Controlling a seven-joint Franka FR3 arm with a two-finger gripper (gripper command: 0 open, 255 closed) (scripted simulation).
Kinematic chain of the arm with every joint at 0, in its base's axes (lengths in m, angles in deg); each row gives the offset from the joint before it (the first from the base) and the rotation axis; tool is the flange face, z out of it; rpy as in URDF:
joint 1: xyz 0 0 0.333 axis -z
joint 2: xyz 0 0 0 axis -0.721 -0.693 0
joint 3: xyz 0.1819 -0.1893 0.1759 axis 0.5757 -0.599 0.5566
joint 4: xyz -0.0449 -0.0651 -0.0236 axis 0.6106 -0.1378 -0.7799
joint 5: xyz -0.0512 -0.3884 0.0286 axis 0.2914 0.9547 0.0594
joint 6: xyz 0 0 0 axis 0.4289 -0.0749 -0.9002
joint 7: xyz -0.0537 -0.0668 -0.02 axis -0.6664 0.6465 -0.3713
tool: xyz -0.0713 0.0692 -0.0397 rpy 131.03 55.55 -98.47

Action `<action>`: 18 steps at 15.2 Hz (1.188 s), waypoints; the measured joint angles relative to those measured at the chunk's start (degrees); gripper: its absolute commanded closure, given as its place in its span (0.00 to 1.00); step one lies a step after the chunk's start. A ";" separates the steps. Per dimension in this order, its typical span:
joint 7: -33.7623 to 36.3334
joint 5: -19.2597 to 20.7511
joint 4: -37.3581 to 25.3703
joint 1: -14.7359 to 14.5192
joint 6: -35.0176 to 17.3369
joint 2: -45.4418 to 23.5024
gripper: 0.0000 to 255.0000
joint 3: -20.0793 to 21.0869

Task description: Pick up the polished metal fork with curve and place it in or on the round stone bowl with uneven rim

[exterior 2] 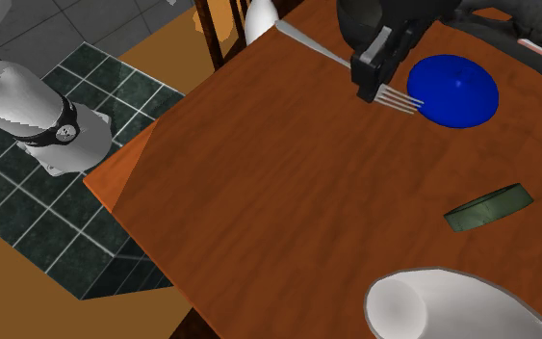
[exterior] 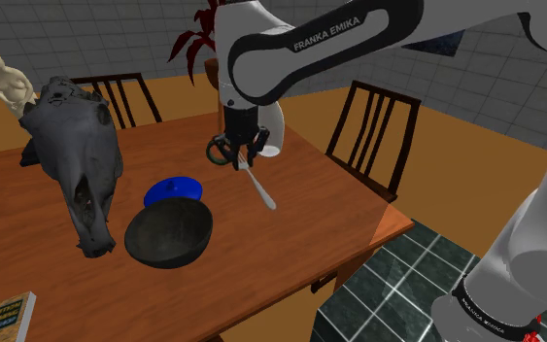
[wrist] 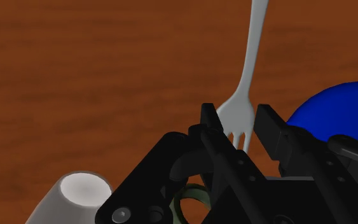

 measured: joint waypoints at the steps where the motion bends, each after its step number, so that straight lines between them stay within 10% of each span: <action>1: -0.16 -0.16 -0.32 0.06 0.60 0.30 1.00 -0.01; 9: -0.12 -0.63 -5.07 -0.20 6.18 1.19 1.00 0.29; 18: 12.14 4.26 -15.55 -7.92 9.80 -7.19 1.00 4.43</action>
